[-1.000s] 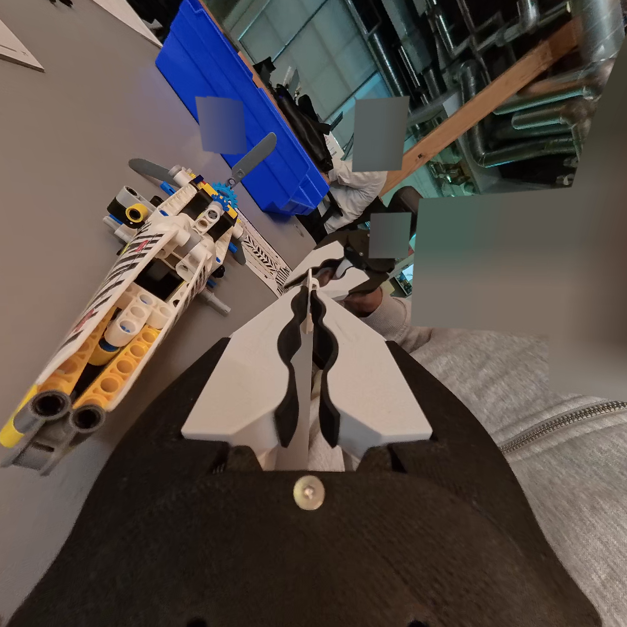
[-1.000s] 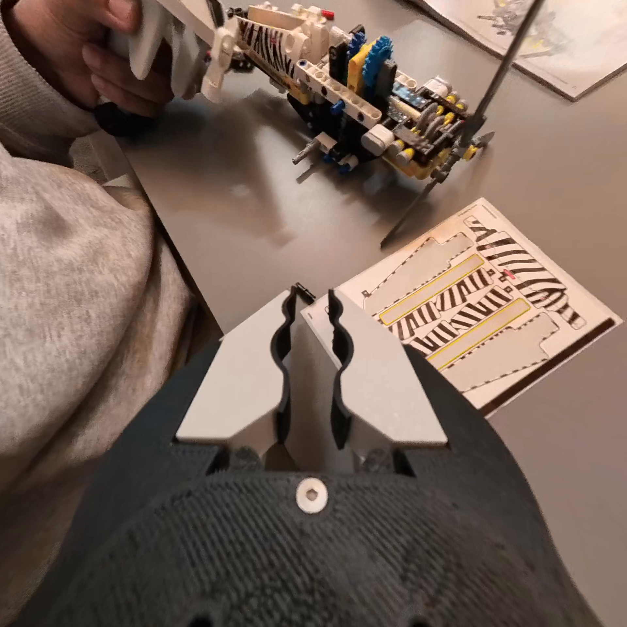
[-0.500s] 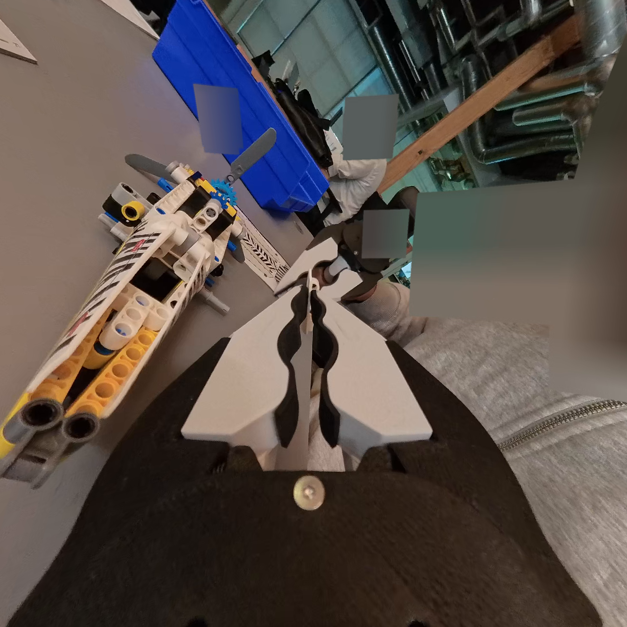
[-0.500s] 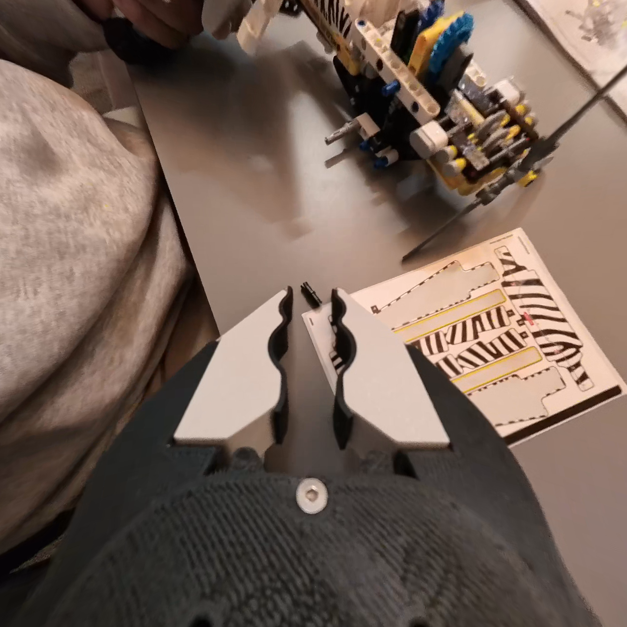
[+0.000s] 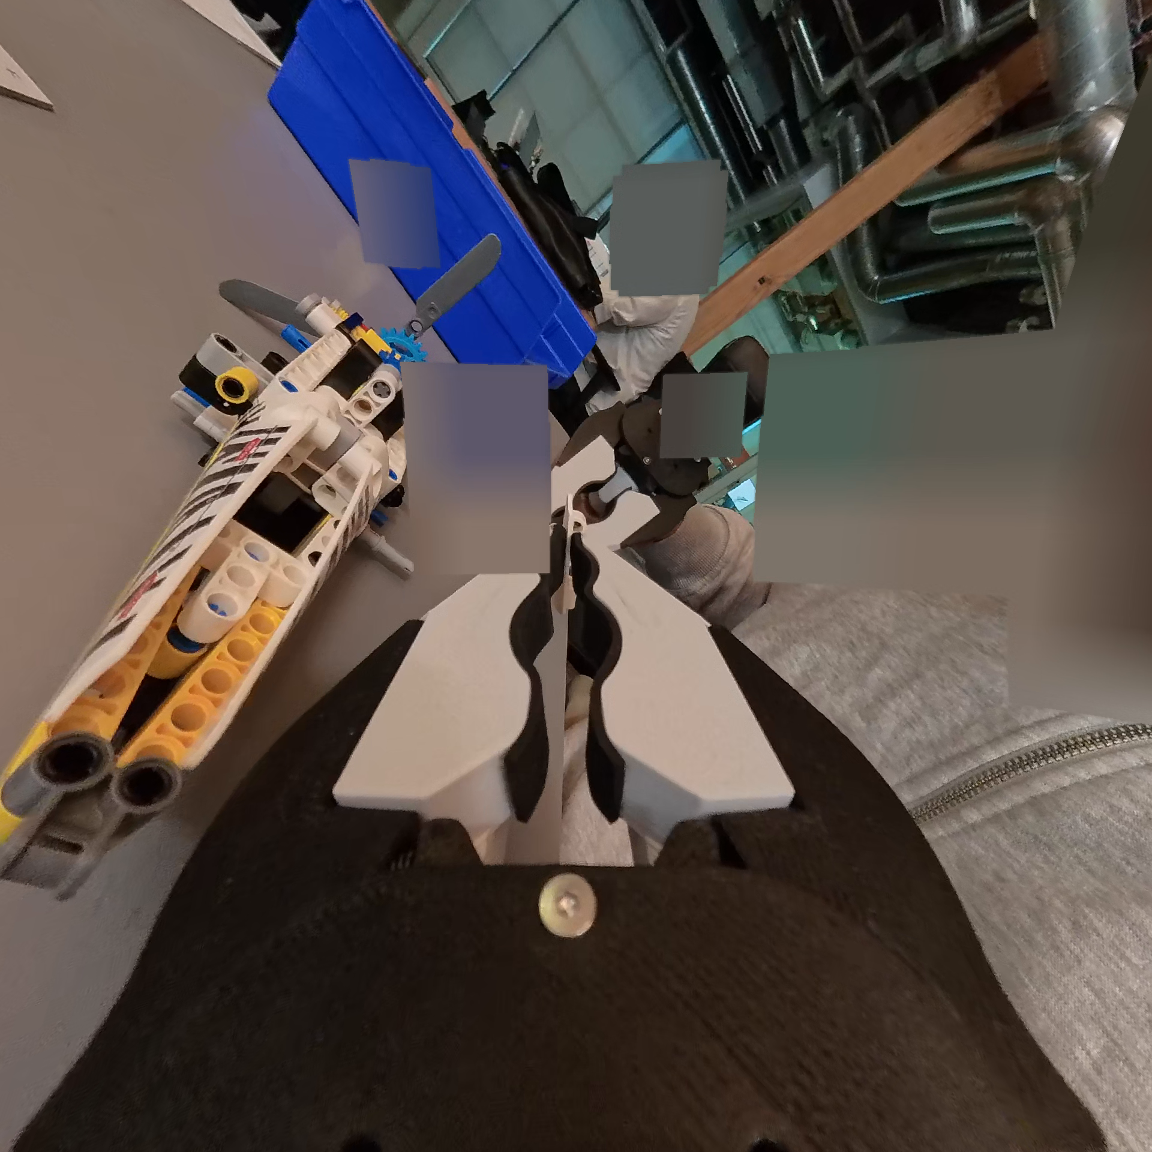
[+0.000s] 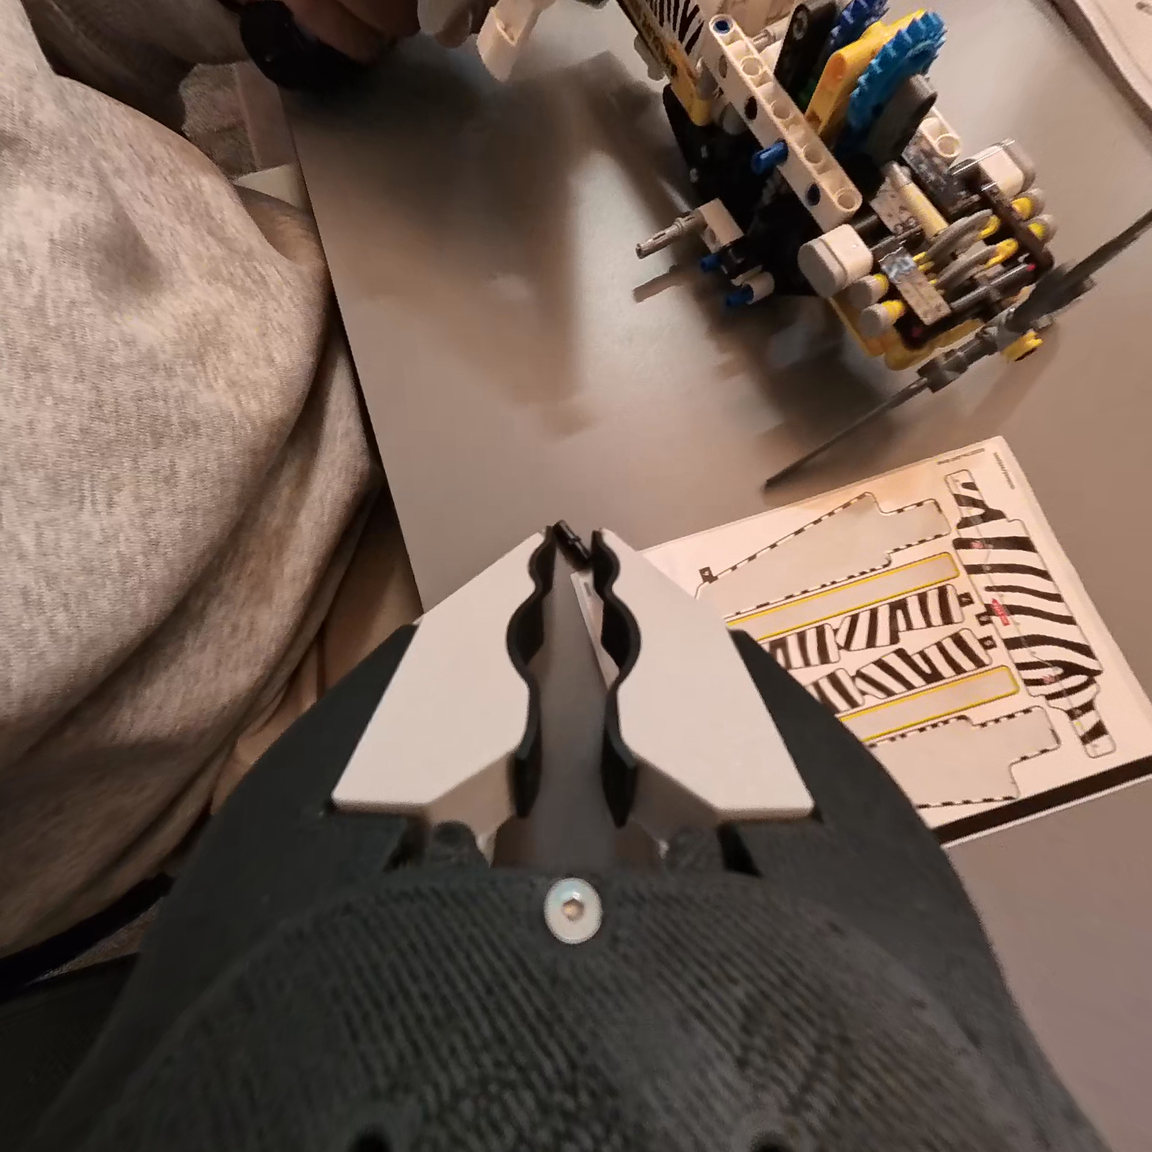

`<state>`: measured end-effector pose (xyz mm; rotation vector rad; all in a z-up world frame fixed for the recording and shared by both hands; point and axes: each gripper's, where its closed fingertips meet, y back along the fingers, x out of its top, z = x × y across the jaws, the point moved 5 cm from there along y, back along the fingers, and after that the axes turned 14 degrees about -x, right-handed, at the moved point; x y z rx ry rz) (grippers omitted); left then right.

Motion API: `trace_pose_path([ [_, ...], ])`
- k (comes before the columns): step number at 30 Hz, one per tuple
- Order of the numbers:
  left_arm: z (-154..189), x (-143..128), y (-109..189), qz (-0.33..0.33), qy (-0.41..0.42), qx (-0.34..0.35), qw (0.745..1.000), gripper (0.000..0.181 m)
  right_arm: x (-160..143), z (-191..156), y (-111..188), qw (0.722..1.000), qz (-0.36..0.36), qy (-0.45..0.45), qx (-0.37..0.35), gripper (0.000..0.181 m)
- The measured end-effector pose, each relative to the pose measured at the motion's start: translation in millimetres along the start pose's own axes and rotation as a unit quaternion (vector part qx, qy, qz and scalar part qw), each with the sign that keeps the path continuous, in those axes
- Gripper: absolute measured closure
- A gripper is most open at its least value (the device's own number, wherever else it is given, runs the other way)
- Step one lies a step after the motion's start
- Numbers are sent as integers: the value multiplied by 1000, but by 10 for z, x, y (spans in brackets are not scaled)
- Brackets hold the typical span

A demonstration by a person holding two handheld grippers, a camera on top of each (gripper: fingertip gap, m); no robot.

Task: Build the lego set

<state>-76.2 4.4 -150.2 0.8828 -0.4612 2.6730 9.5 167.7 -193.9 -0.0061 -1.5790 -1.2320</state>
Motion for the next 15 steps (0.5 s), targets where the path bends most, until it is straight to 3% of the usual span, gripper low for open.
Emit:
trace_pose_path([
  [10,-3,0,-2,-1,0,1,1000,181,121,-133,-108,1000,3,-14,4,177],
  [15,-2,0,-2,-1,0,1,1000,181,155,-169,-133,1000,11,-7,-9,161],
])
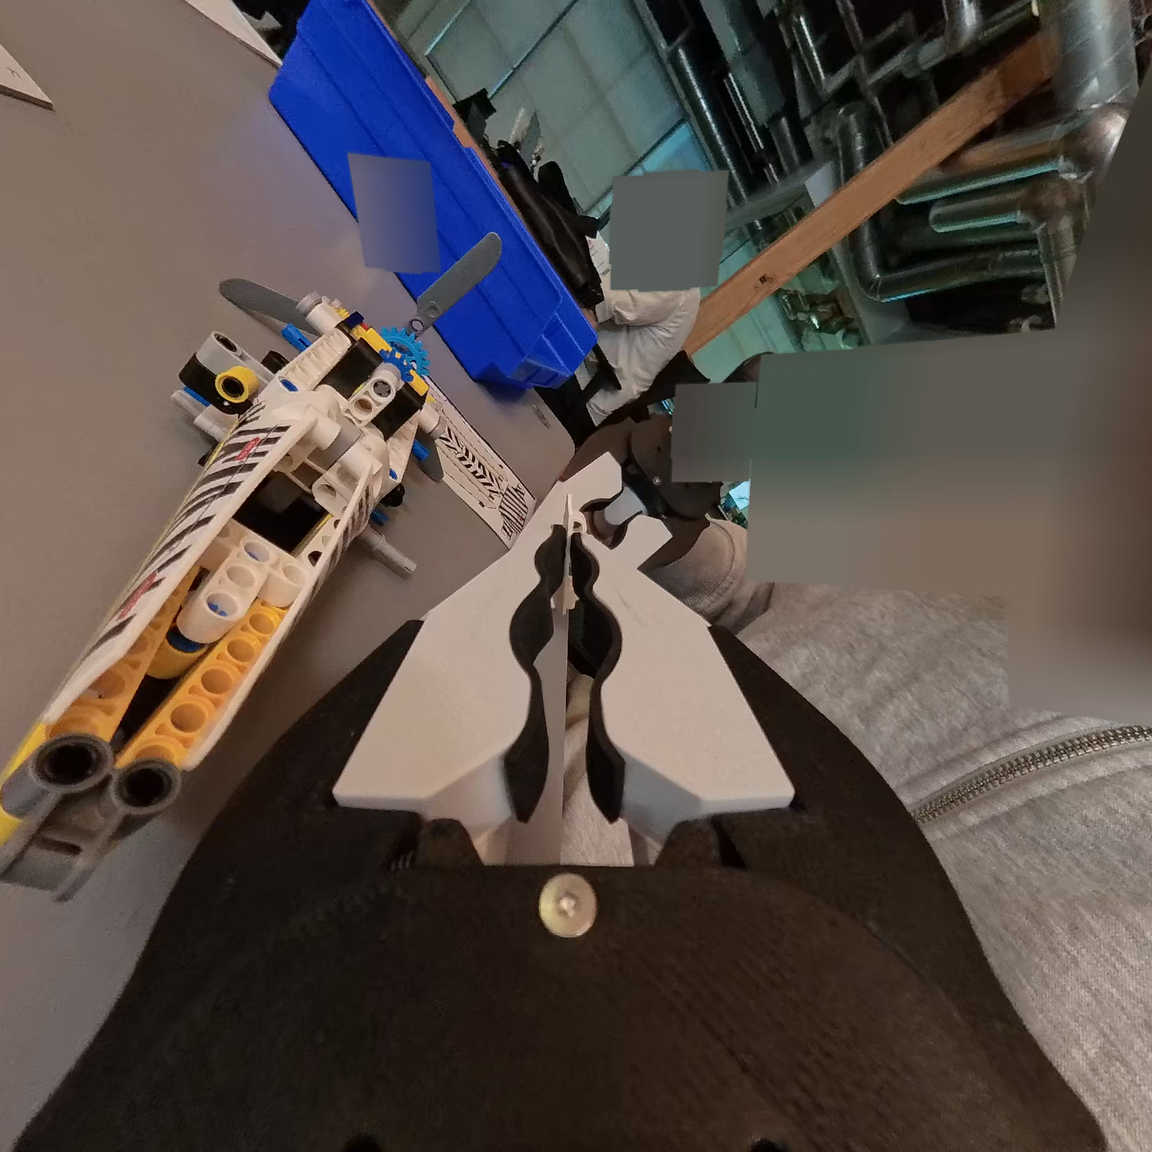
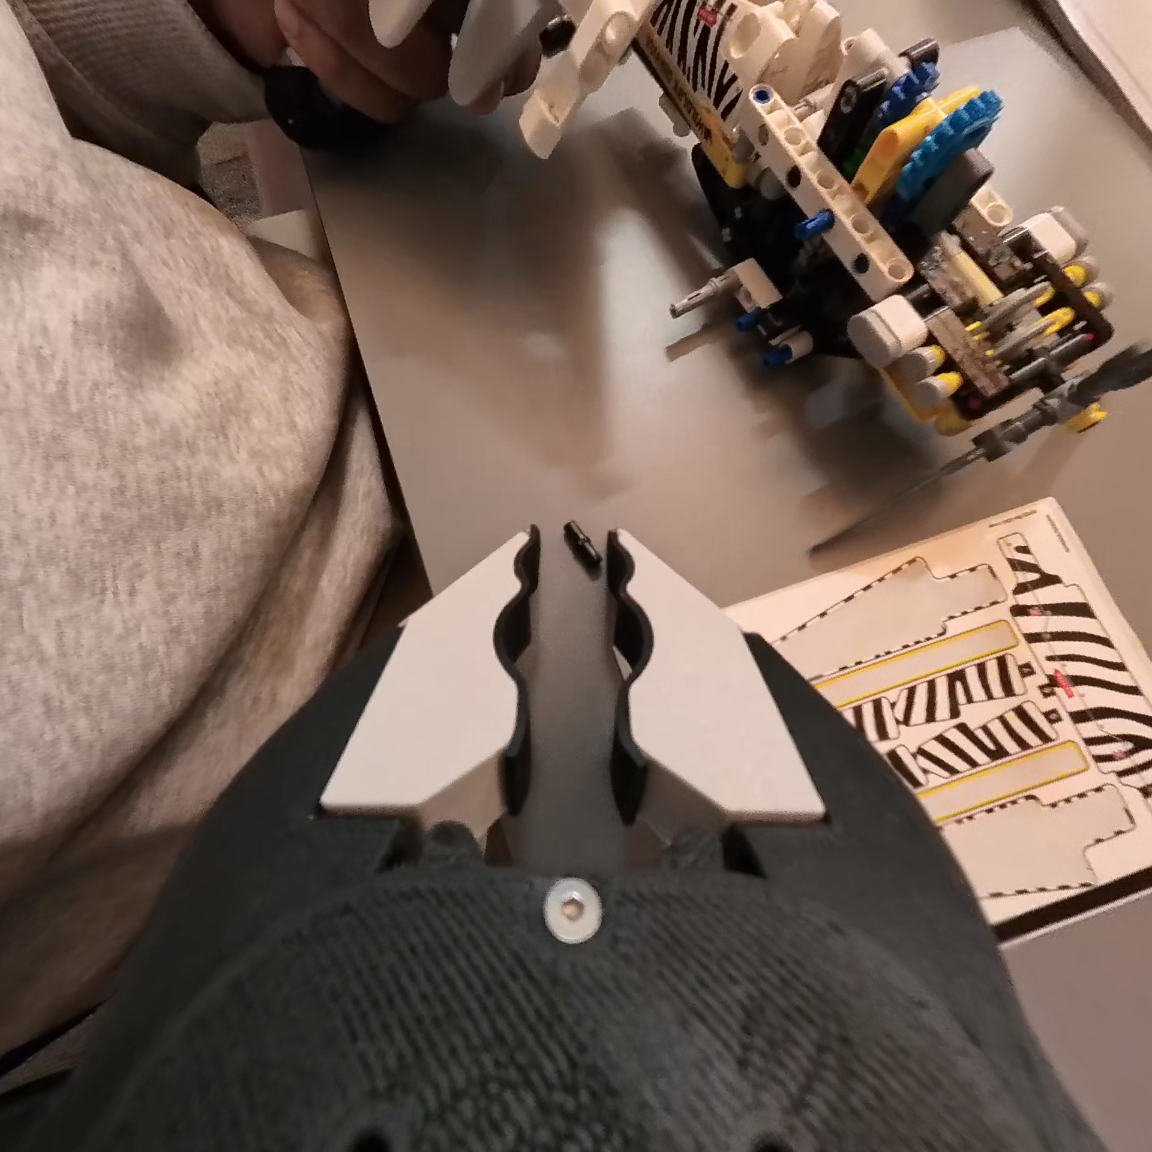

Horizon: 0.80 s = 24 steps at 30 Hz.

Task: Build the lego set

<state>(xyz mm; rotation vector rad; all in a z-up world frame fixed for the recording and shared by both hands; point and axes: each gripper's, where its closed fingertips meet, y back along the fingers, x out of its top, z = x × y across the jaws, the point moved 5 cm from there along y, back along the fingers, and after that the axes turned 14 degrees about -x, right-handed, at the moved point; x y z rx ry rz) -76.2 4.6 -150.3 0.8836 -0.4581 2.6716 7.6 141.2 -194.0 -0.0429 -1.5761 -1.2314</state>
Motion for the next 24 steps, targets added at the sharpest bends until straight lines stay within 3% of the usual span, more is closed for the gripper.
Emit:
trace_pose_path([
  [14,-4,-1,-2,-1,0,1,1000,181,-51,-13,76,999,-6,52,14,166],
  [20,-4,-1,-2,-1,0,2,1000,181,1,24,55,1000,10,8,0,158],
  [24,-5,2,1,1,-1,3,1000,181,10,30,101,998,25,-34,-55,157],
])
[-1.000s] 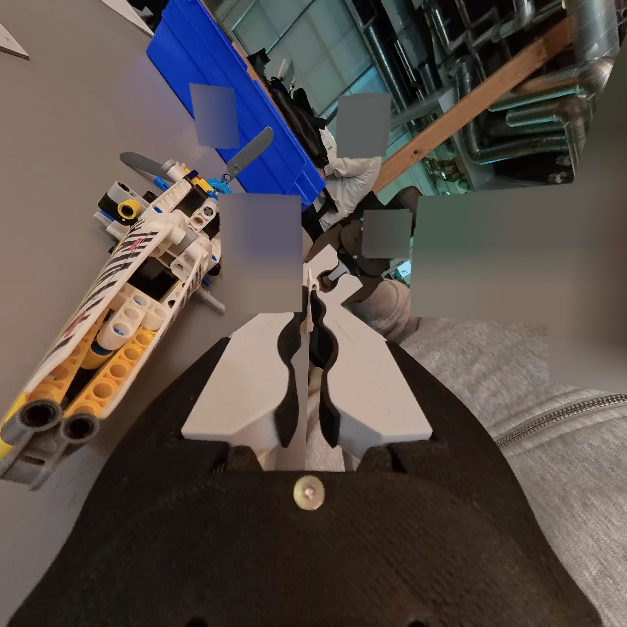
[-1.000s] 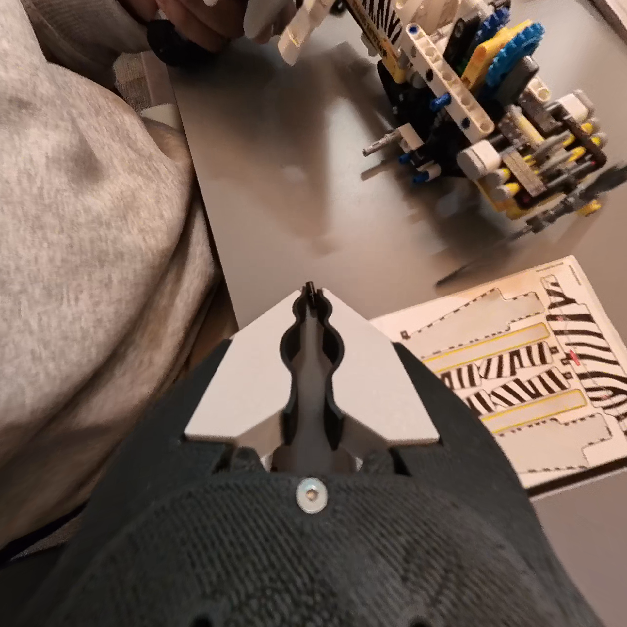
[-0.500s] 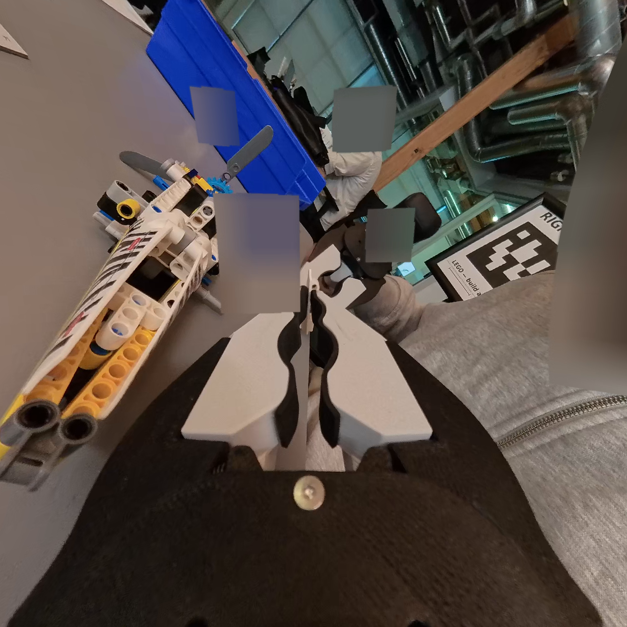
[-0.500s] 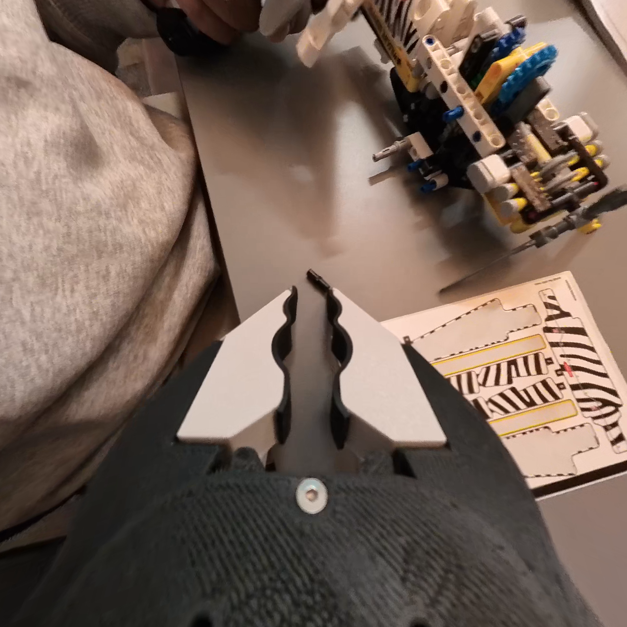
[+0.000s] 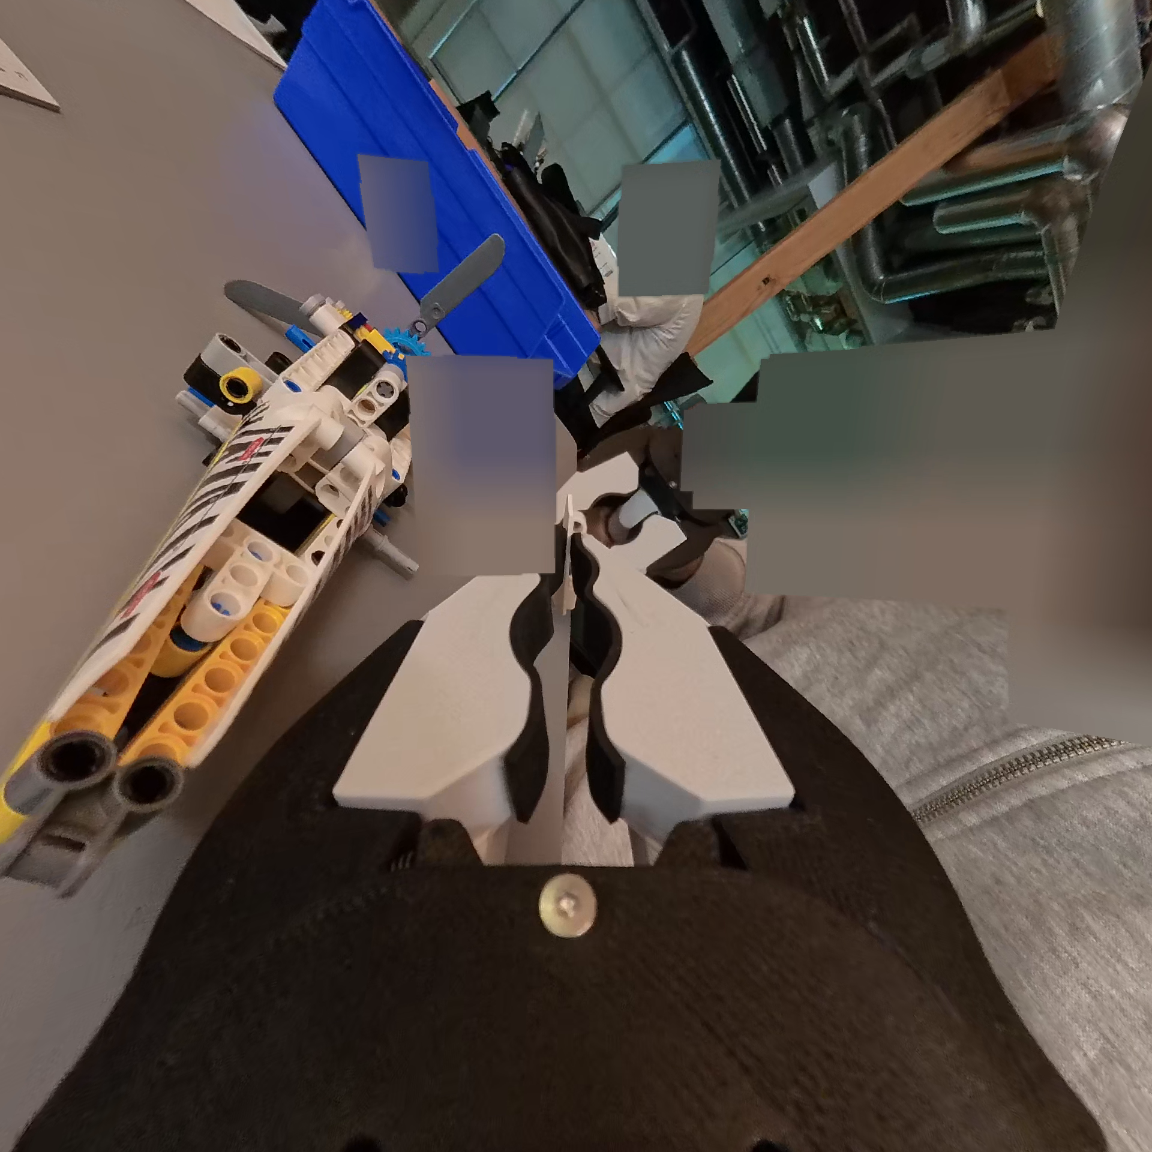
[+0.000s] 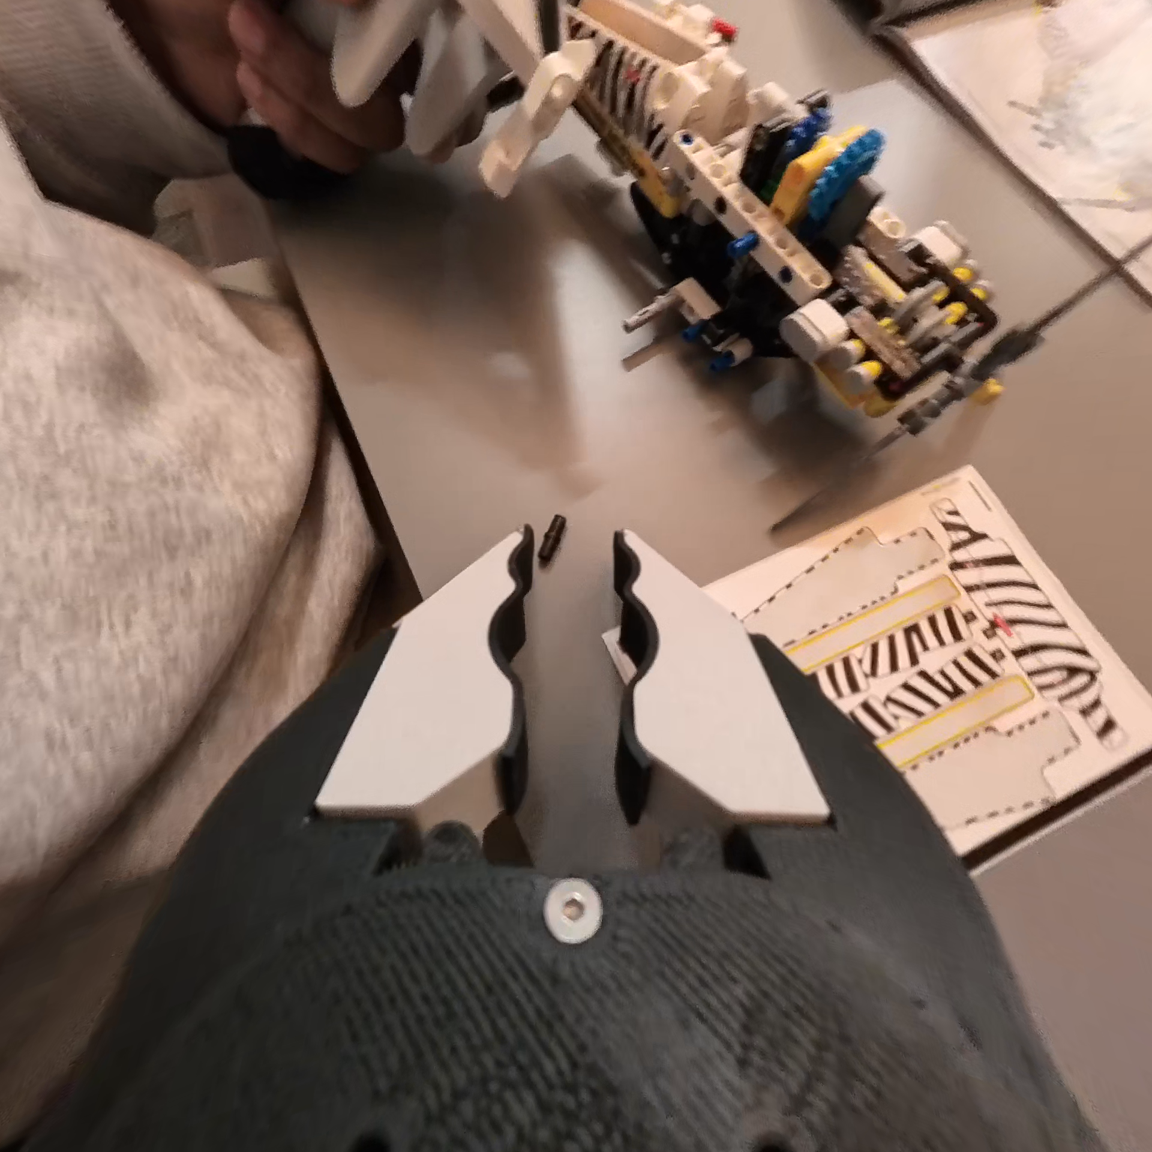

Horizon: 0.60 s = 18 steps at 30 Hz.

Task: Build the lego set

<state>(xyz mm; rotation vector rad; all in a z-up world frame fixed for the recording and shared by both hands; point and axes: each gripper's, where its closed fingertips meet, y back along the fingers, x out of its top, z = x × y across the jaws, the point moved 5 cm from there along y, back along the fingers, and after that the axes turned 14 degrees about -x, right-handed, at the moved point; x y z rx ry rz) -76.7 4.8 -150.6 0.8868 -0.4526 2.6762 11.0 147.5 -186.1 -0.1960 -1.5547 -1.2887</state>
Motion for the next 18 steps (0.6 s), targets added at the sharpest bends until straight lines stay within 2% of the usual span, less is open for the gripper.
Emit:
trace_pose_path([
  [4,1,6,3,3,1,-2,1000,181,-13,-94,50,996,25,-56,-63,159],
  [8,5,2,-1,0,2,-5,1000,181,-97,-141,6,991,19,-50,-121,160],
  [13,11,3,2,1,2,-8,1000,181,-94,-143,-28,990,5,-55,-126,161],
  [18,12,9,7,5,2,-8,1000,181,-79,-213,-35,991,-3,-45,-125,178],
])
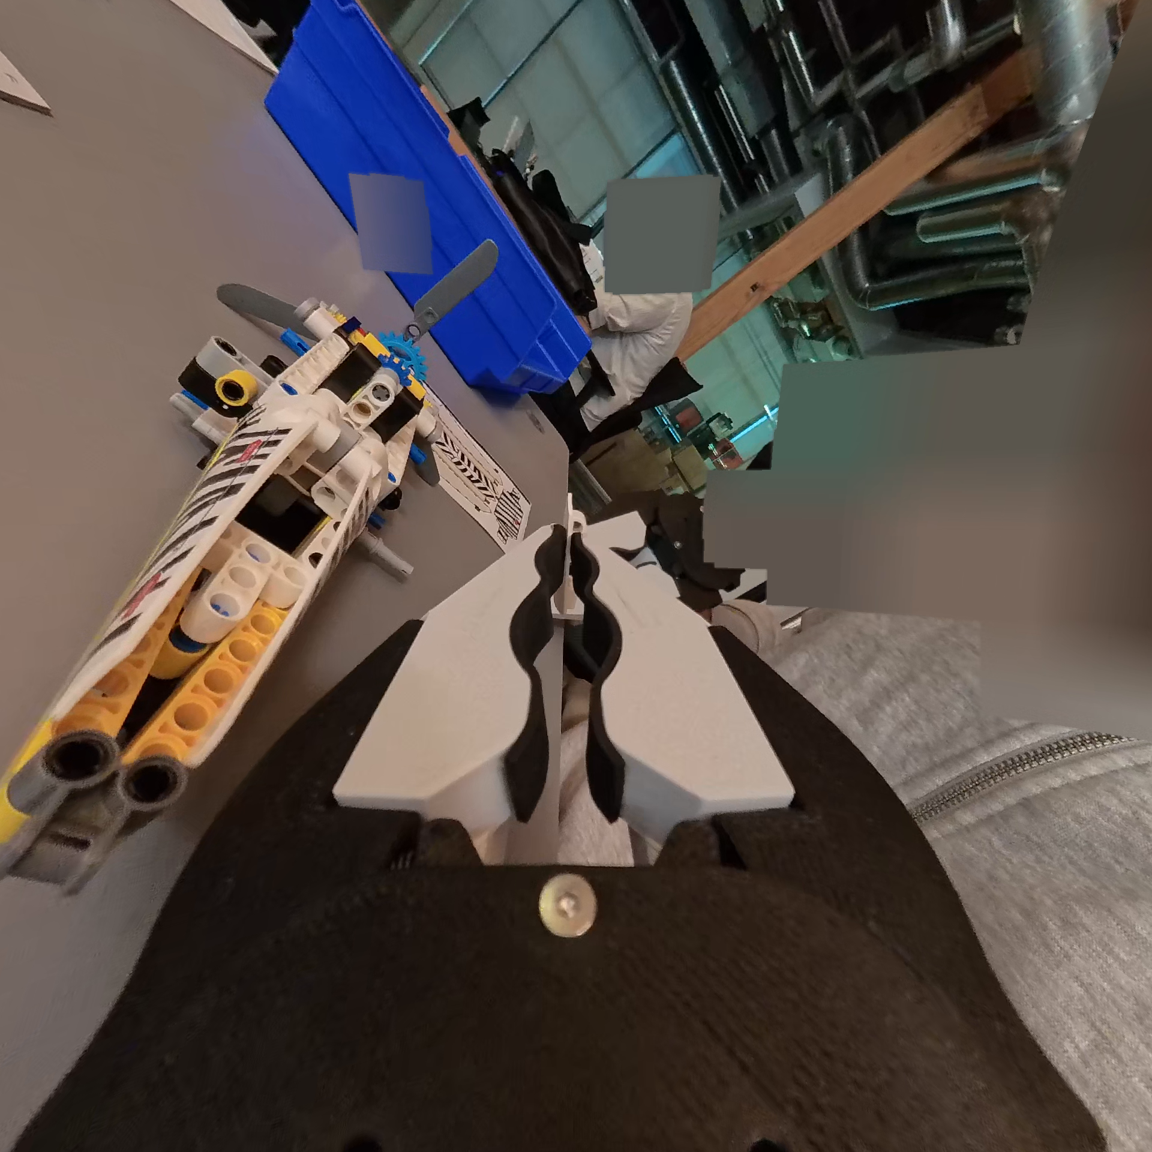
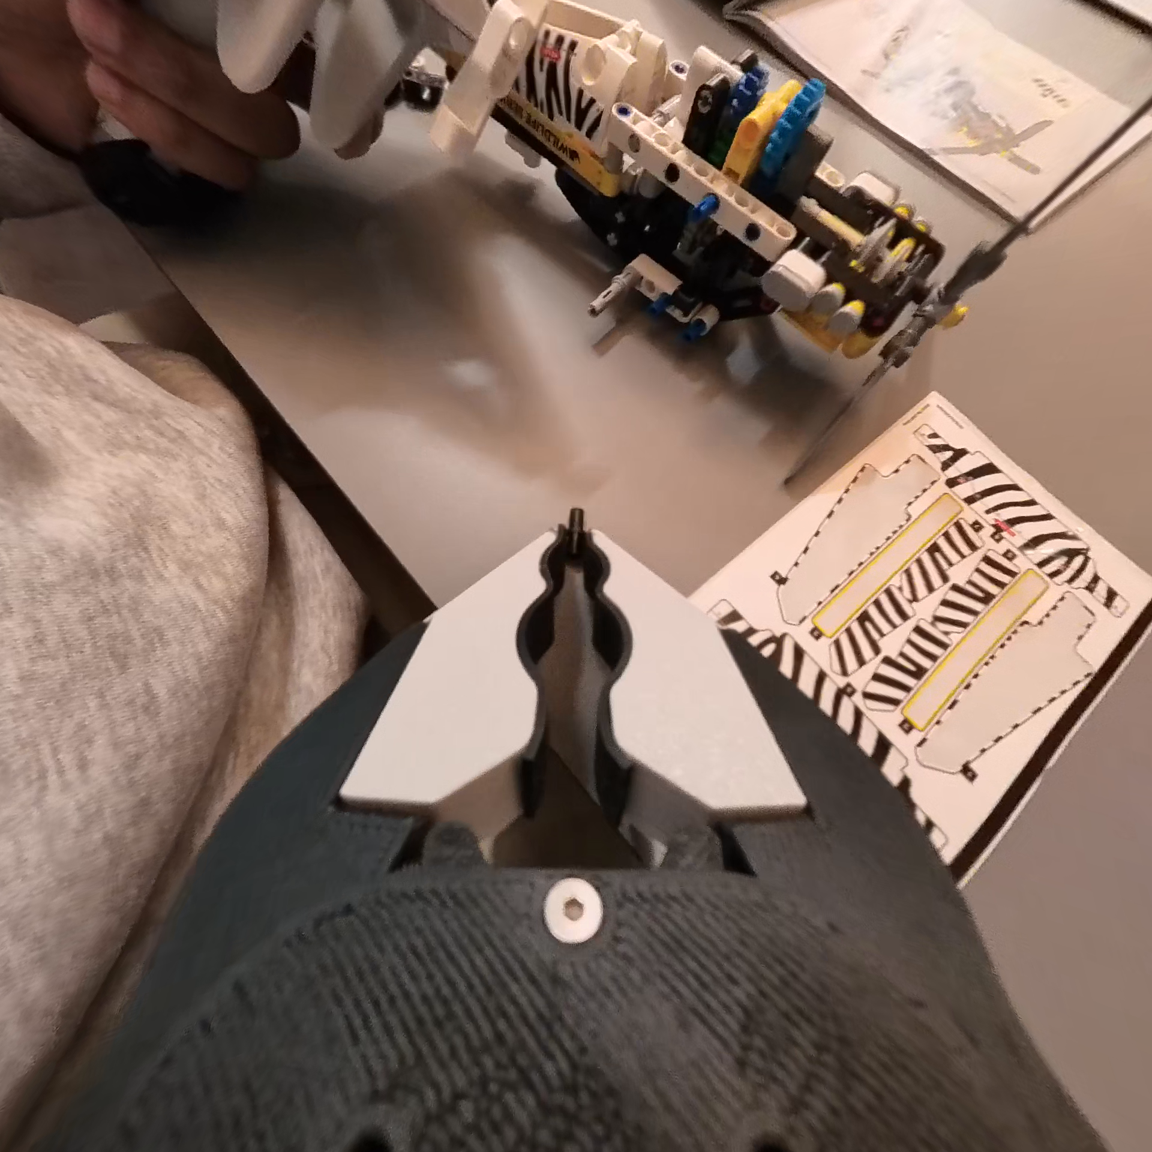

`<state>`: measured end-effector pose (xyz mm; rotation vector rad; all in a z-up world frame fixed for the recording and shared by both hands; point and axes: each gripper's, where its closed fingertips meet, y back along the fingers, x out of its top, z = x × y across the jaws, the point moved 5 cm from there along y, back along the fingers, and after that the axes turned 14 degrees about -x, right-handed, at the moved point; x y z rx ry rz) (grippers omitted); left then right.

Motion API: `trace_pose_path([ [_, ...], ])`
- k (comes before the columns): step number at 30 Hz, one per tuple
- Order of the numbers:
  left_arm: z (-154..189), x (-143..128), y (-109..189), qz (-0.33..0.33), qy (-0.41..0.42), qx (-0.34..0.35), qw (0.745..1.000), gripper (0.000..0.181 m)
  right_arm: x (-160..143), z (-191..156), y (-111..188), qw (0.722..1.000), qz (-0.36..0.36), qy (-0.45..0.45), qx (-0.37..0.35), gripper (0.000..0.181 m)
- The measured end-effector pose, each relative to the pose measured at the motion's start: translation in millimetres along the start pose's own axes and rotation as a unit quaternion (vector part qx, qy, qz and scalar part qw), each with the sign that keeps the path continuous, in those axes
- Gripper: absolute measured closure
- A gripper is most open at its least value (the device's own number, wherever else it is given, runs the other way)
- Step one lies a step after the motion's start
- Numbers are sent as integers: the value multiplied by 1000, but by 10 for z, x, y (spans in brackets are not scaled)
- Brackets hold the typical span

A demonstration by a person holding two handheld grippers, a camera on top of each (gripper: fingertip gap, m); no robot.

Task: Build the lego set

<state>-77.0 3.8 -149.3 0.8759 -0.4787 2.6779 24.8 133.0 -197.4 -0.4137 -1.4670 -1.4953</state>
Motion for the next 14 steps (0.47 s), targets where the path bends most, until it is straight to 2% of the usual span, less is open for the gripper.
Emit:
trace_pose_path([
  [10,2,-10,-5,-4,-5,3,1000,181,38,24,-34,999,-26,-41,11,178],
  [14,29,-22,-13,-1,24,-26,999,181,279,48,24,998,32,-45,41,179],
])
